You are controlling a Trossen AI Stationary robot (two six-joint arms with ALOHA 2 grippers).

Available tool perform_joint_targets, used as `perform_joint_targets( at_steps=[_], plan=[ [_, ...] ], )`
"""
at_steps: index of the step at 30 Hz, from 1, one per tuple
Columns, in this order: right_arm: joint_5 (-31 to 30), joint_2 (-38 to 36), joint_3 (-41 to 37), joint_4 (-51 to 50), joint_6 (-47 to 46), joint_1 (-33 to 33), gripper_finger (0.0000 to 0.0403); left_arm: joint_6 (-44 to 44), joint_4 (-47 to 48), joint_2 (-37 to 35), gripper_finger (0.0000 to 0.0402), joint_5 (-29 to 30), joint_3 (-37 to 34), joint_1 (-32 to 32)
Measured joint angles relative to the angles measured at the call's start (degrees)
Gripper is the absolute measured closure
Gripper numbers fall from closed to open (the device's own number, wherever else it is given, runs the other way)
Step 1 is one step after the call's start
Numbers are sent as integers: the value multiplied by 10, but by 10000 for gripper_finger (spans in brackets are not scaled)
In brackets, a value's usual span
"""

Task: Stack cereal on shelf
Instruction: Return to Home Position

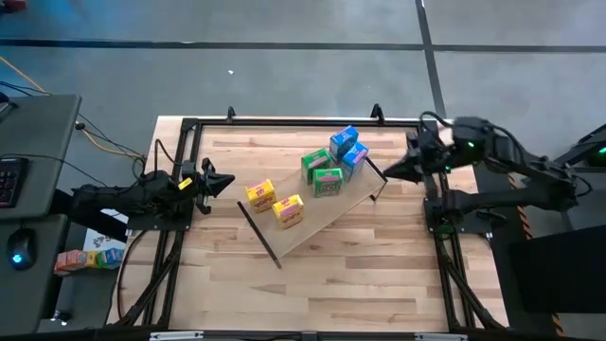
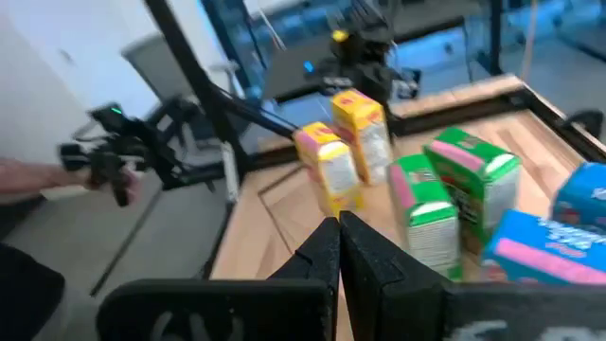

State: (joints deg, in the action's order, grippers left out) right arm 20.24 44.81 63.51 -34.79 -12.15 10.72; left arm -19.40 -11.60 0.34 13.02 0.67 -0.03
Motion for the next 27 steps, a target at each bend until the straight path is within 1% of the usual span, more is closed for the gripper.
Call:
perform_joint_targets(
  at_steps=[2, 6, 8, 11, 14, 21, 24, 27],
  plan=[
    [0, -44, -55, 50, -12, -13, 403, 0, 0, 0, 401, 0, 0, 0],
    [-11, -147, -206, 167, -71, -49, 403, 0, 0, 0, 401, 0, 0, 0],
    [-33, -197, -274, 220, -98, -68, 403, 0, 1, 0, 401, 0, 0, 0],
    [-77, -268, -350, 268, -102, -95, 403, 0, 1, 0, 401, 0, 0, 0],
    [-115, -331, -399, 275, -95, -113, 403, 0, 1, 0, 401, 0, 0, 0],
    [-158, -448, -470, 273, -36, -120, 403, 0, 1, 0, 401, 0, 0, 0],
    [-172, -445, -493, 271, -16, -120, 403, 1, 2, 0, 401, 0, 0, 0],
    [-188, -440, -524, 300, -9, -120, 403, 1, 3, 0, 401, 0, 0, 0]
  ],
)
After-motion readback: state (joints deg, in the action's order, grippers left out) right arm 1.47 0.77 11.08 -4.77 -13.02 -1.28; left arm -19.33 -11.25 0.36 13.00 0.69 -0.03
